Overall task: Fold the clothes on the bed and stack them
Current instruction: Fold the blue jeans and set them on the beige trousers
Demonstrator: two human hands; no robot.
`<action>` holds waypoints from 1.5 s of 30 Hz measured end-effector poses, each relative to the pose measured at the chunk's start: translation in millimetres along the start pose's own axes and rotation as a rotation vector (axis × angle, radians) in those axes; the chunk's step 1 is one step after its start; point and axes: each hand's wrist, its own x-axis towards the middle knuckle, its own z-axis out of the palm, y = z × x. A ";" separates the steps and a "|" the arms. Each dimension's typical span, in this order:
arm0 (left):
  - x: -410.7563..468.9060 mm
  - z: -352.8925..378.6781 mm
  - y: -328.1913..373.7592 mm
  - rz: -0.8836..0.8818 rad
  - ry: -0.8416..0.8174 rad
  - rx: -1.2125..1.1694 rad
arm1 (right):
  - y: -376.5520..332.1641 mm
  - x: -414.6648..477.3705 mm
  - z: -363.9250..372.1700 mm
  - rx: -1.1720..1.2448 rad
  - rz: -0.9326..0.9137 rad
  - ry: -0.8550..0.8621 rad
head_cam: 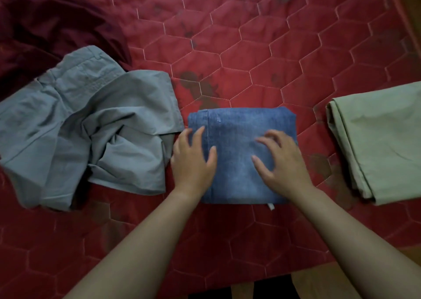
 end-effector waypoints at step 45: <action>-12.4 61.0 205.4 -0.150 -0.006 -0.616 | 132.6 17.0 -146.6 0.365 0.341 0.213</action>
